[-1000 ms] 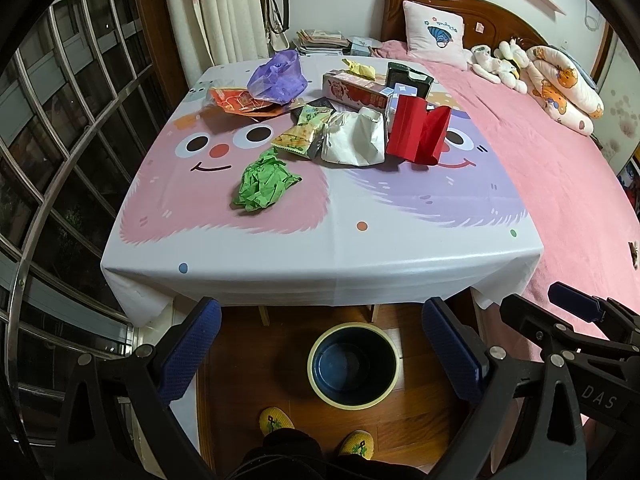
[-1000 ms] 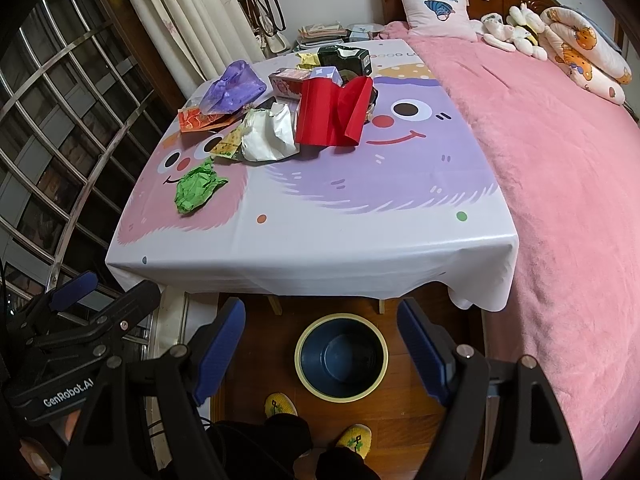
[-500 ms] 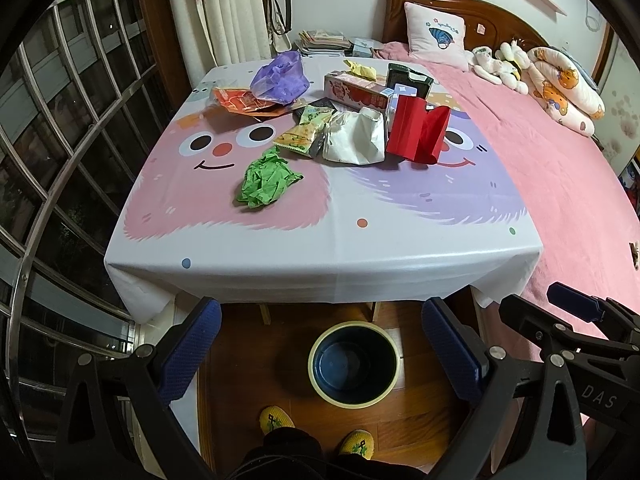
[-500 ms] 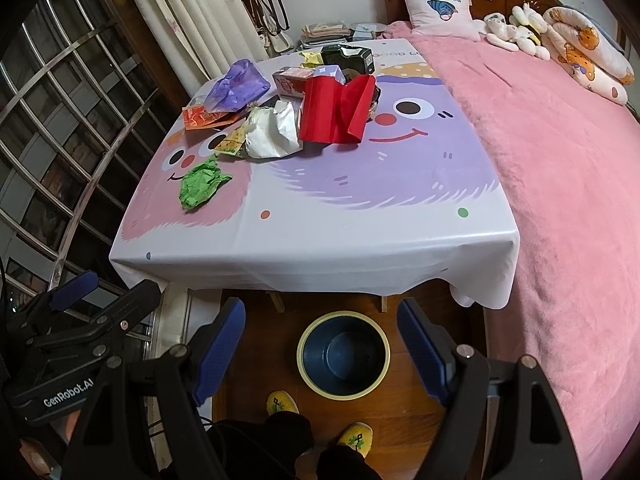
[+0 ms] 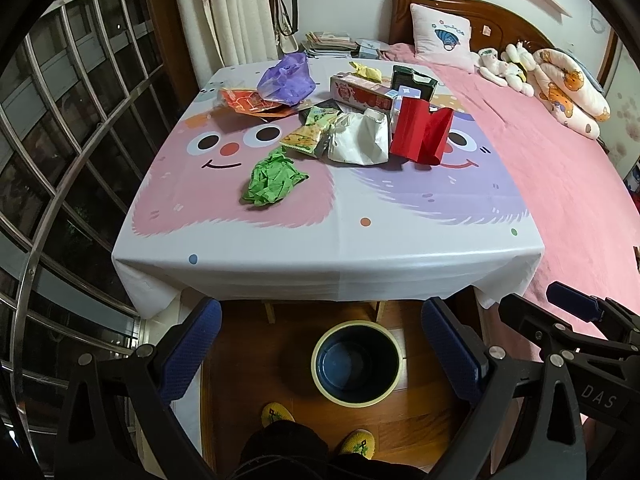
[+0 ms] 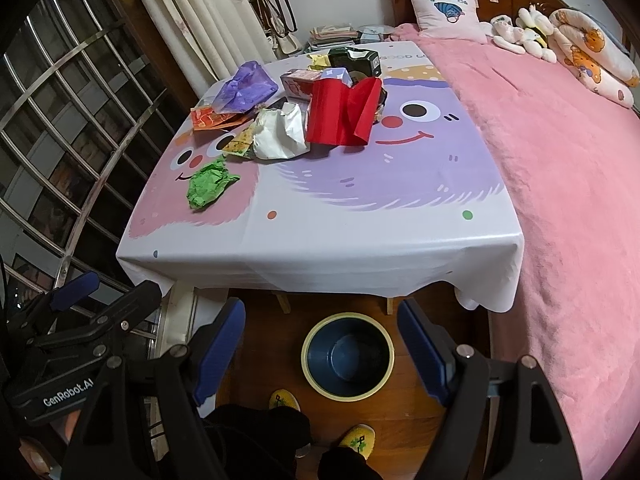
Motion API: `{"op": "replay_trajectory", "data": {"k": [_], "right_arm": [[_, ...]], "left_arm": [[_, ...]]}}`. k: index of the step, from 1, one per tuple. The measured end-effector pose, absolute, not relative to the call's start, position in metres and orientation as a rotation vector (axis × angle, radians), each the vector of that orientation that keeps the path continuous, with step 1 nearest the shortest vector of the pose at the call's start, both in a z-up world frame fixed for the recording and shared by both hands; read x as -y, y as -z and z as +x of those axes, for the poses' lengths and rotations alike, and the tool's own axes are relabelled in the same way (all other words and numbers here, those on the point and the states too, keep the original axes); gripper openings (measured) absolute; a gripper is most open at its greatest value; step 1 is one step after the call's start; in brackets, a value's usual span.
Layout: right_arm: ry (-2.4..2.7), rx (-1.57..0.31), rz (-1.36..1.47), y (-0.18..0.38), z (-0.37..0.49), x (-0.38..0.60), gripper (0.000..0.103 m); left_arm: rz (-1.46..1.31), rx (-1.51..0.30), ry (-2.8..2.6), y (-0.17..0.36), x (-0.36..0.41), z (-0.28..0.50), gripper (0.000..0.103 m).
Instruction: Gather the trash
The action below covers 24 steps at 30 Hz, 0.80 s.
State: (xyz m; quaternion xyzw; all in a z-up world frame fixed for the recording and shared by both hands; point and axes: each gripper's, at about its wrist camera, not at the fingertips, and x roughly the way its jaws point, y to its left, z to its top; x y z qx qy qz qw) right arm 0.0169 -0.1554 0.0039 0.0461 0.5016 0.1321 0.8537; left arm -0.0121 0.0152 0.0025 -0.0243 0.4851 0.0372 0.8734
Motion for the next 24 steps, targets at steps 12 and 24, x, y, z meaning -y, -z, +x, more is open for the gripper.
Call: {"op": "replay_trajectory", "data": {"k": [12,24], "right_arm": [[-0.290,-1.037,0.092,-0.003,0.052,0.130,0.079],[-0.213,-1.070,0.231,0.015,0.133,0.095,0.079]], "left_arm": [[-0.047,-1.028,-0.081,-0.009,-0.040,0.029,0.099],[-0.013,-1.175,0.003,0.038,-0.095,0.155,0.099]]}}
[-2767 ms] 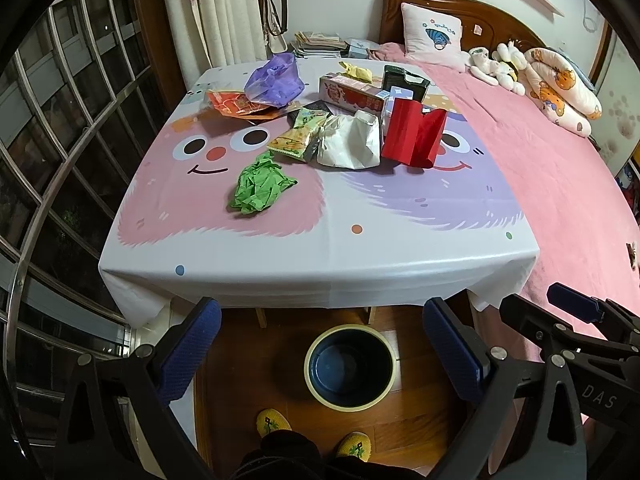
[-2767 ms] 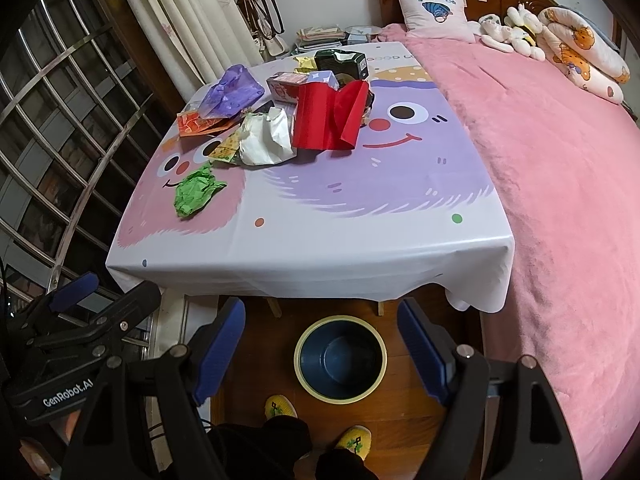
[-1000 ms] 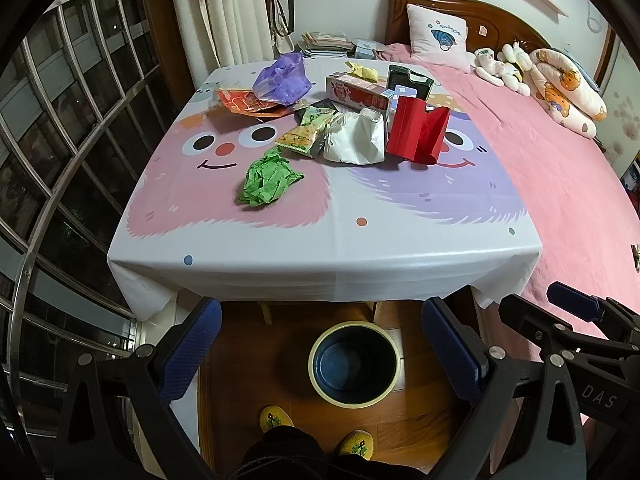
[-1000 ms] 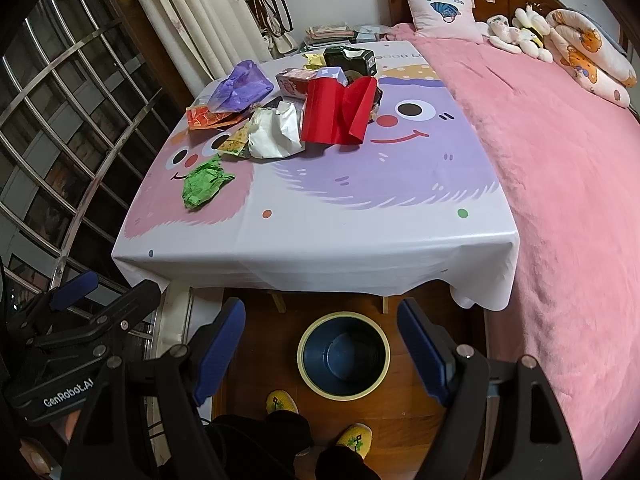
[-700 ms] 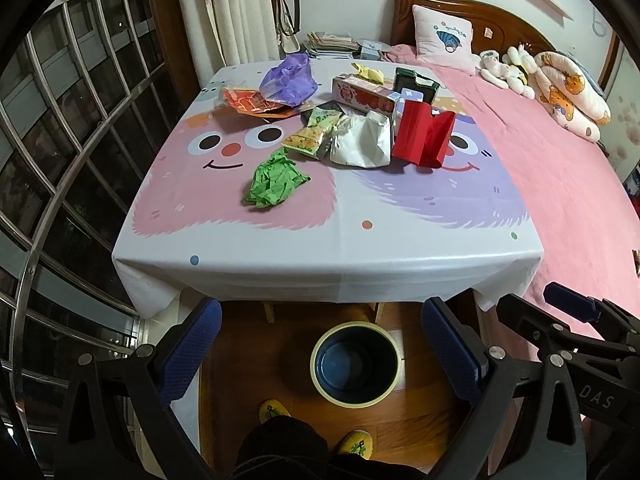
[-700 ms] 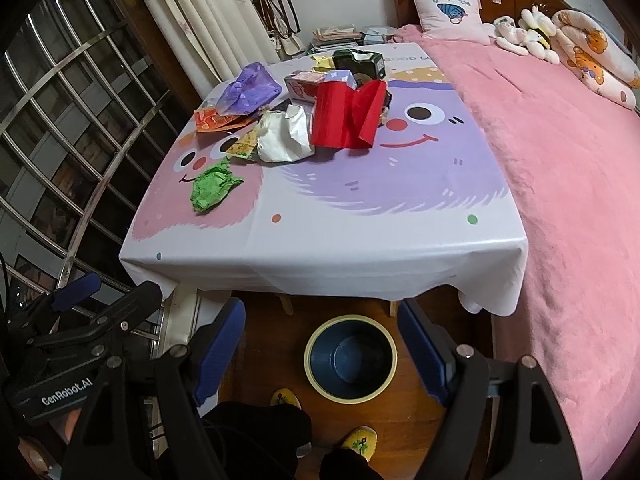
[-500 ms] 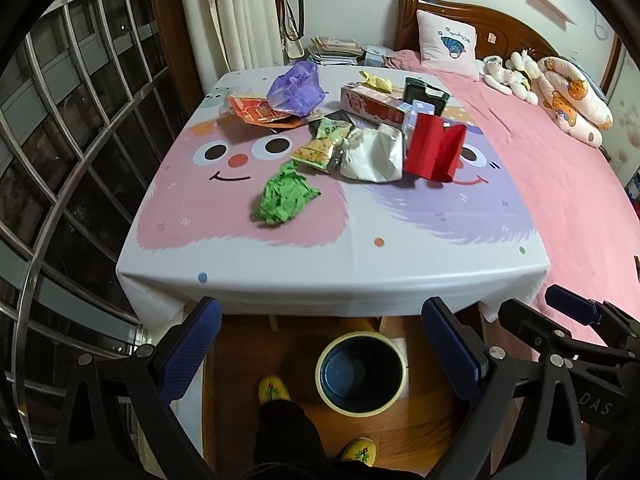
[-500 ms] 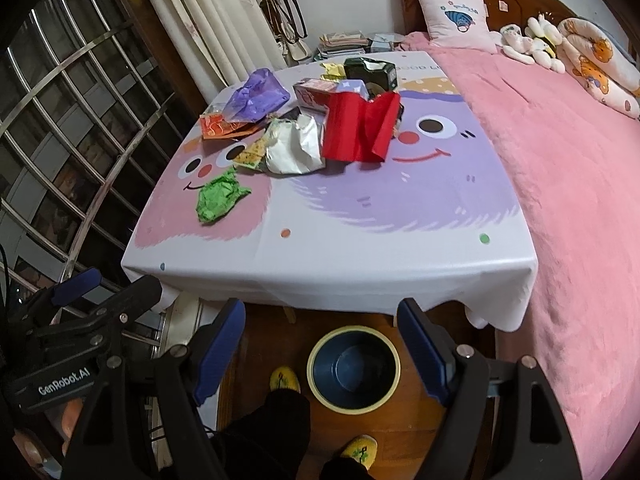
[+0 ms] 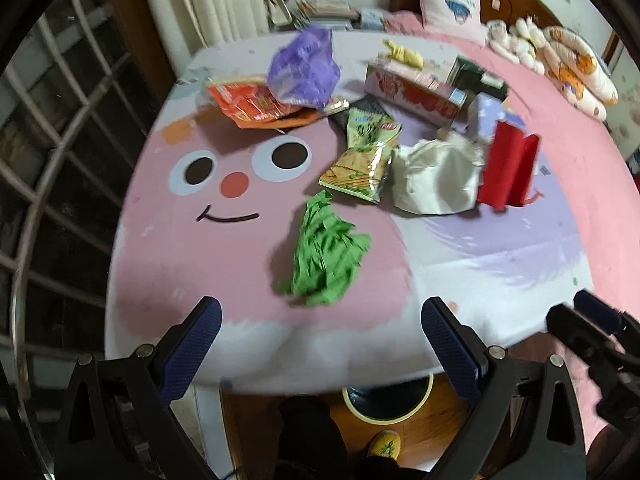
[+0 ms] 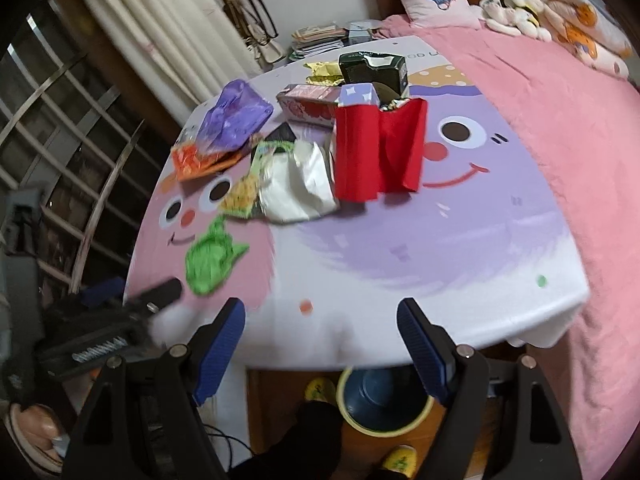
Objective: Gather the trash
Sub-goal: 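Grasp the green crumpled paper with the left gripper while the right grasps the white tissue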
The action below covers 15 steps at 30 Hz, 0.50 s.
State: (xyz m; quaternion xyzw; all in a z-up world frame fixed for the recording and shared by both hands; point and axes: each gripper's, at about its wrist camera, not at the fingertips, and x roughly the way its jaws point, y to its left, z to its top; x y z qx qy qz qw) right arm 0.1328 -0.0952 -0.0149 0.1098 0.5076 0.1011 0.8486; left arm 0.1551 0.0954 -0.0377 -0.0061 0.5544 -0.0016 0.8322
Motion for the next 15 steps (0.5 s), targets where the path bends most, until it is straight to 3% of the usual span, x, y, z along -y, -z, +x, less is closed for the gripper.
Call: {"op": "replay_trajectory", "data": {"k": [7,14,15], "right_arm": [[-0.184,-1.070,0.325,0.027,0.186,0.073,0.079],[-0.139,-1.109,0.363,0.047,0.224,0.051,0.079],[-0.130,-1.118,0.372,0.051,0.229,0.048,0.079]], "left_arm": [[0.045,-1.316,0.095,0.098,-0.098,0.207,0.094],[0.058,-1.354,0.178,0.116,-0.106,0.230,0.069],[0.068,-1.345,0.183,0.115,-0.106,0.231,0.058]]}}
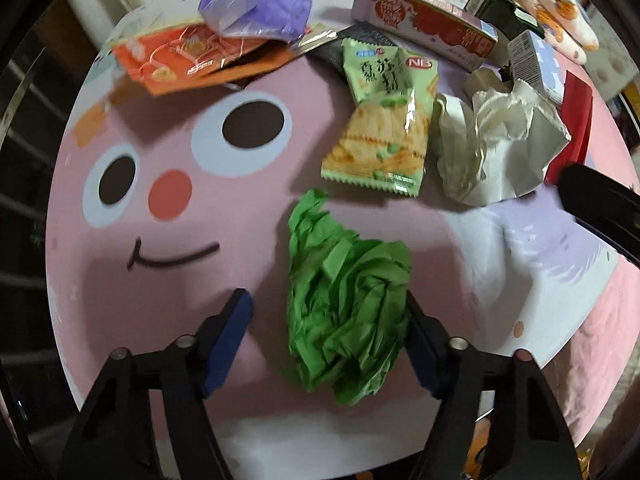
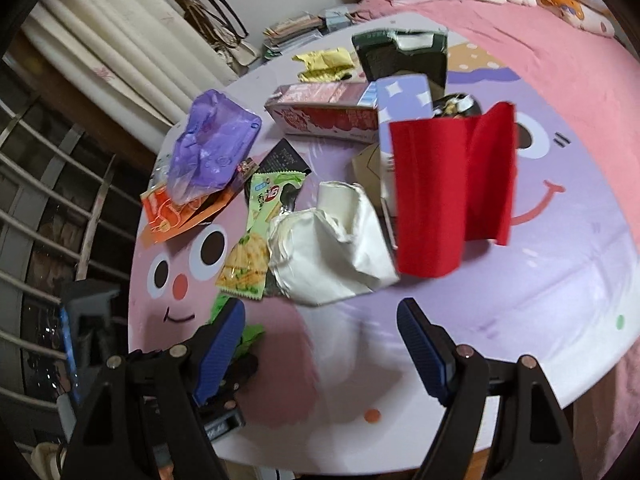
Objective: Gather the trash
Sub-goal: 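Grasp the green crumpled paper with the left gripper while the right grasps the white tissue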
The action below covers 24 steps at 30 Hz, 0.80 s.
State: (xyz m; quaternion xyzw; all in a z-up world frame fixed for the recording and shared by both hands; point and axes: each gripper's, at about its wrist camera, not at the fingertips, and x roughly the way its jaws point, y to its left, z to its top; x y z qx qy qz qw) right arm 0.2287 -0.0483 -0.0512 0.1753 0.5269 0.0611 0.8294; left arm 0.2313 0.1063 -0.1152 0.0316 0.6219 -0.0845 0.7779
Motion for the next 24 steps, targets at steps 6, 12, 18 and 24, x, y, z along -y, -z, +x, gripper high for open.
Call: {"op": "replay_trajectory", "data": {"k": [6,12,18,24], "right_arm": [[-0.059,-1.132,0.382,0.066,0.252,0.034,0.079],[0.026,-1.137,0.337,0.081,0.272,0.024,0.079],[0.052,-1.123,0.303,0.083,0.275,0.021,0.067],[0.008,-1.088,0.252,0.068,0.266,0.016,0.036]], "left_arm": [[0.078,-1.351,0.258,0.111,-0.114,0.244,0.033],[0.052,-1.354,0.275,0.102,-0.139,0.268,0.033],[0.048,-1.327,0.292,0.088,-0.154,0.274,0.033],[0.037,-1.293,0.287,0.071,-0.163,0.279,0.033]]}}
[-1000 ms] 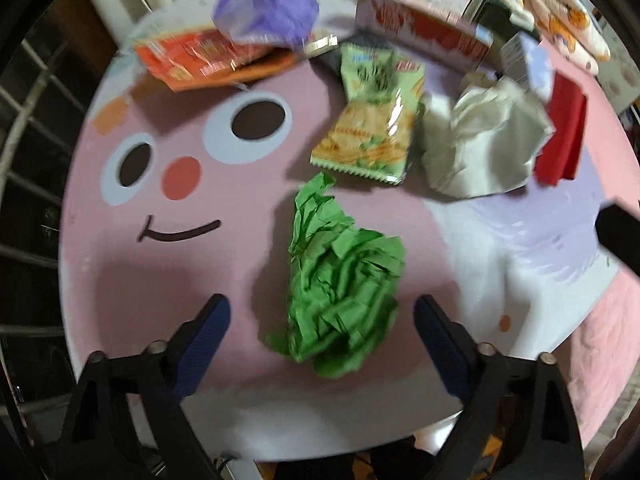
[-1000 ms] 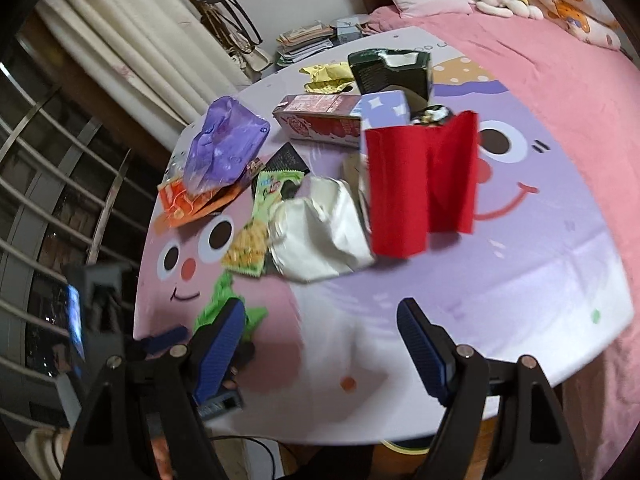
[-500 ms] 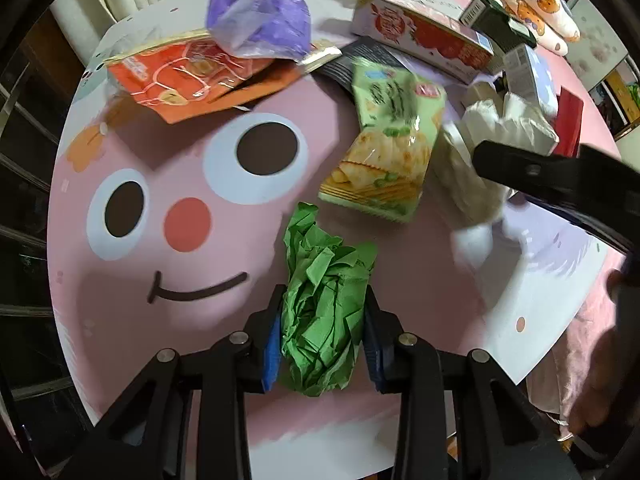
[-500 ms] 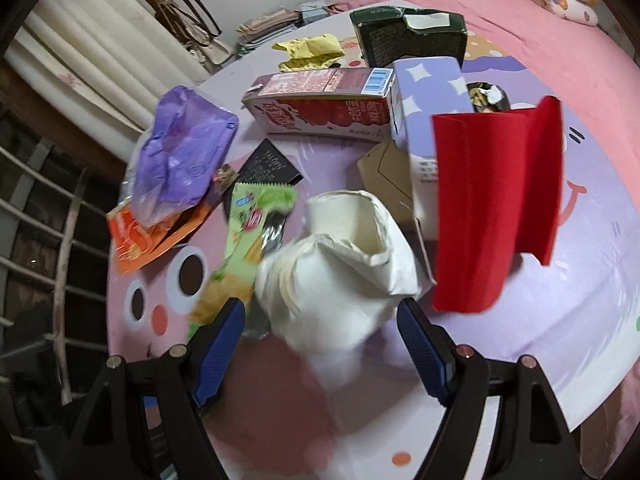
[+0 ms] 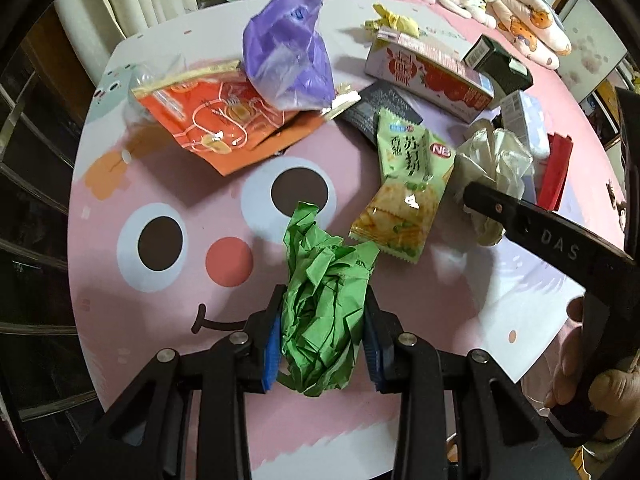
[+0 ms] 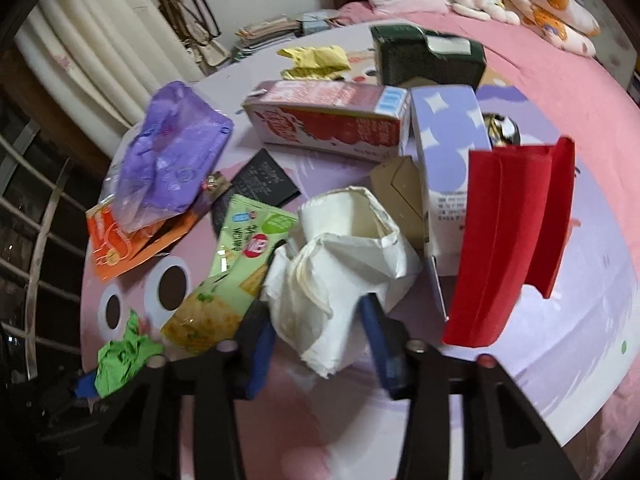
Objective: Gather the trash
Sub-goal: 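Carry green paper and white tissue to the bin and open both grippers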
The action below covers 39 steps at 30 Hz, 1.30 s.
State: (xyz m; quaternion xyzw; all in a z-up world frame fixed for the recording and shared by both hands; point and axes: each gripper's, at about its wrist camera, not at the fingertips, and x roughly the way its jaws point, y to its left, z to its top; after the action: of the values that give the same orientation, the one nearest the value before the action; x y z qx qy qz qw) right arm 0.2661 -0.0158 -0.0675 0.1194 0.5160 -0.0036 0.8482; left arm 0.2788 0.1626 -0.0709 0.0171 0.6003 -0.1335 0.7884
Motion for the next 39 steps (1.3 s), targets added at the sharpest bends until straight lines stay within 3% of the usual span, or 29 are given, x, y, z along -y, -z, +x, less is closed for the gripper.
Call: {"op": "replay_trajectory", "data": {"k": [7,23,32,39], "right_arm": [[-0.112,-1.074,0.293,0.048,0.251,0.029,0.016],[-0.617,-1.052,0.134,-0.007,0.128,0.070,0.016],[-0.696,-1.159,0.105,0.035,0.057,0.121,0.016],[-0.615,-1.295,0.152,0.114,0.029,0.141,0.016]], "left_arm": [[0.016,-1.242,0.249,0.051,-0.153,0.252,0.032],[-0.148,-1.145,0.029,0.016,-0.068,0.114,0.032],[-0.124,-1.256,0.012,0.055,-0.008,0.043,0.032],[-0.050,-1.361,0.052,0.108,0.016,0.015,0.032]]}}
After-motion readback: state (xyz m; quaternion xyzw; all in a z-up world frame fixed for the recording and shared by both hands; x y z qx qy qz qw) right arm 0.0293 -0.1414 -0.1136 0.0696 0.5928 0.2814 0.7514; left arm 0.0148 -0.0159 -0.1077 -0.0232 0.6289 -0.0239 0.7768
